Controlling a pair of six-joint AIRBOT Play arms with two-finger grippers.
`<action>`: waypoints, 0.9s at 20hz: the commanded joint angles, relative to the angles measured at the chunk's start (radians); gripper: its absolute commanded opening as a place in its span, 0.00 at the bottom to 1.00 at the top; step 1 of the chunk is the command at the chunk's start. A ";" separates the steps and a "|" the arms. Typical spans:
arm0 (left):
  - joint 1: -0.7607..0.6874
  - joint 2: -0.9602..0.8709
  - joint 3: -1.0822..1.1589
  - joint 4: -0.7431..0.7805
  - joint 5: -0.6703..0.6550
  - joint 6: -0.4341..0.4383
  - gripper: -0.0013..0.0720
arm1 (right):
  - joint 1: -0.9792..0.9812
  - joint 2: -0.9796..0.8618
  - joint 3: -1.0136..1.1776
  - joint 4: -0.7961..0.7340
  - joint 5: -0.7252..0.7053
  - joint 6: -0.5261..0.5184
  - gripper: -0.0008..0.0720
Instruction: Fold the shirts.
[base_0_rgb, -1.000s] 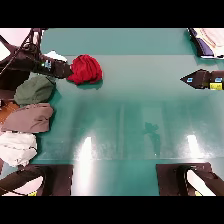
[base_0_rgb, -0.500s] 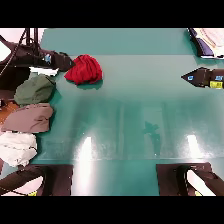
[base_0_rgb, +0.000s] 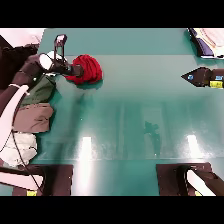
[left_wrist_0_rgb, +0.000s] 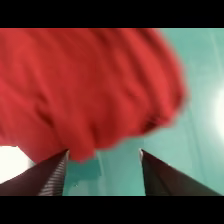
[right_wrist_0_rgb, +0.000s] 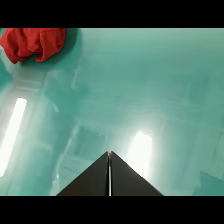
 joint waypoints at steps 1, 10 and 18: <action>0.026 -0.118 0.008 -0.010 0.084 -0.047 0.76 | 0.001 0.000 0.000 0.000 0.001 0.000 0.04; 0.025 -0.141 0.089 -0.016 0.033 -0.047 0.05 | 0.000 0.001 0.002 0.001 -0.001 0.000 0.04; -0.037 0.152 0.560 -0.356 -0.332 0.345 0.05 | 0.000 0.180 0.002 0.000 -0.286 0.000 0.04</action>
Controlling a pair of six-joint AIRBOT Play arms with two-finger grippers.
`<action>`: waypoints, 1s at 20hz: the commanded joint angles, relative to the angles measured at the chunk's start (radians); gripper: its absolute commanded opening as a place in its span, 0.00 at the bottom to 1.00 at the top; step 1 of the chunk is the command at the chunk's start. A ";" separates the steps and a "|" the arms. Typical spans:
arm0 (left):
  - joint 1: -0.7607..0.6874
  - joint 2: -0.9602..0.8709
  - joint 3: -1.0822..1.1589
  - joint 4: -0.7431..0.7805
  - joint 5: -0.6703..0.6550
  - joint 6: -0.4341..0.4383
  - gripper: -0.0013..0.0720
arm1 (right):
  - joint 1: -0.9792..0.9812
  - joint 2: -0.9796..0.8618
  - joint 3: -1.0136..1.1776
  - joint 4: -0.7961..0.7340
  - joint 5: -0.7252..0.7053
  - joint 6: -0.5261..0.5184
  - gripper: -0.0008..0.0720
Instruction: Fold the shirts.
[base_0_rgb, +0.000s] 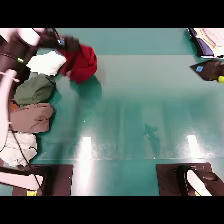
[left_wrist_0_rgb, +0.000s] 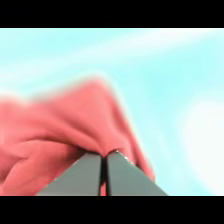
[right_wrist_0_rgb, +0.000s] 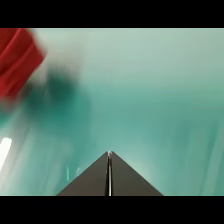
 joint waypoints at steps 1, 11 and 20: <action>-0.048 0.153 0.156 -0.241 -0.178 0.157 0.05 | 0.000 0.085 0.001 -0.002 -0.143 0.000 0.04; -0.175 0.274 -0.050 -0.135 -0.367 0.130 0.05 | 0.000 0.115 0.000 -0.004 -0.027 0.000 0.04; -0.025 0.254 -0.399 0.042 -0.420 -0.041 0.90 | 0.000 0.115 0.000 -0.005 0.046 0.000 0.04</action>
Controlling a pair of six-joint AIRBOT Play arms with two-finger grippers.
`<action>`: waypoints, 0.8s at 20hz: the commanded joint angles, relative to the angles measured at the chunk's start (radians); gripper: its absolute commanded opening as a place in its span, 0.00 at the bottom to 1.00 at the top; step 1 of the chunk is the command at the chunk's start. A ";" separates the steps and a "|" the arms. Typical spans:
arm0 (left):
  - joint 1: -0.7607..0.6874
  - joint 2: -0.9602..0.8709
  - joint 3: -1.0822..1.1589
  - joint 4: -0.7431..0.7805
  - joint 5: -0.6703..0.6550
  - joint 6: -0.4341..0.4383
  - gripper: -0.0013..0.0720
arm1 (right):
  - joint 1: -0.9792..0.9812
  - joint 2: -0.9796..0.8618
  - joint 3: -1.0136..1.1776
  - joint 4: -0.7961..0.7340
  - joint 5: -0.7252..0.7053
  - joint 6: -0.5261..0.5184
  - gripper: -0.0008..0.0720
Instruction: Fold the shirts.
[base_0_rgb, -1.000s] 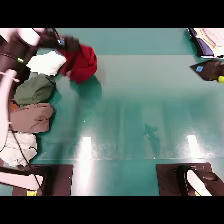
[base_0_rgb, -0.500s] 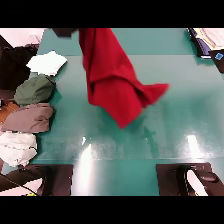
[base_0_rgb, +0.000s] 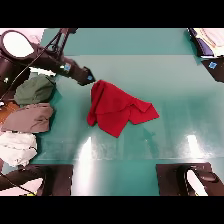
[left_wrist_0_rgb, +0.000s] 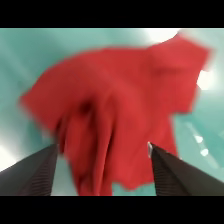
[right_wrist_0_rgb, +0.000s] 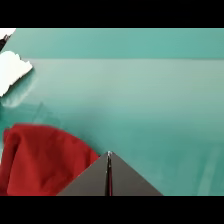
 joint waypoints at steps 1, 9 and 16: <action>0.105 0.003 -0.067 0.031 -0.127 -0.060 0.90 | 0.000 0.001 0.000 -0.001 0.016 0.000 0.04; 0.122 0.082 -0.645 -0.241 0.080 0.179 0.90 | 0.000 -0.054 0.000 -0.001 0.068 0.000 0.04; 0.122 0.080 -0.780 -0.331 0.364 0.213 0.90 | 0.000 -0.119 0.000 0.004 0.098 0.000 0.04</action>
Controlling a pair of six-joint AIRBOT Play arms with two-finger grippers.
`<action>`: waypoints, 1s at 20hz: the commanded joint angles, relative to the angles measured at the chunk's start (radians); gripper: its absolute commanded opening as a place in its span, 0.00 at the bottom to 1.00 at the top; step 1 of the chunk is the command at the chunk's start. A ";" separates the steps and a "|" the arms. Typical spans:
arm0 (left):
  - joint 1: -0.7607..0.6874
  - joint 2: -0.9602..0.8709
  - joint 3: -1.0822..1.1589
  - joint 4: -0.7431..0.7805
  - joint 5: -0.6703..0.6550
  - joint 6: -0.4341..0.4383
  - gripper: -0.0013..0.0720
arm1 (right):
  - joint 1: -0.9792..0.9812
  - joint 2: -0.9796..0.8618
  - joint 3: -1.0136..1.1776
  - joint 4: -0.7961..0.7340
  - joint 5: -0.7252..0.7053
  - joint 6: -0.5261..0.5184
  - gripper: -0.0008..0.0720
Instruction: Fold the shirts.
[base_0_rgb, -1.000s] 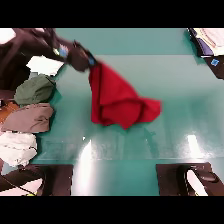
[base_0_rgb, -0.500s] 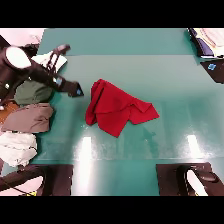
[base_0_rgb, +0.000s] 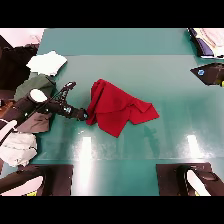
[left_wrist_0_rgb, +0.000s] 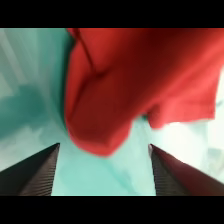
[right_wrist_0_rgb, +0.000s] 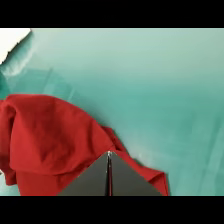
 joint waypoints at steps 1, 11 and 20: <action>0.001 0.001 -0.057 -0.087 0.120 0.050 0.90 | 0.000 -0.026 0.000 0.002 0.011 0.000 0.04; -0.045 0.002 0.068 0.078 -0.026 -0.075 0.05 | 0.000 -0.041 -0.017 -0.010 0.016 0.000 0.04; 0.032 0.004 0.518 0.190 -0.357 -0.086 0.05 | 0.000 -0.369 -0.293 -0.007 0.037 -0.045 0.76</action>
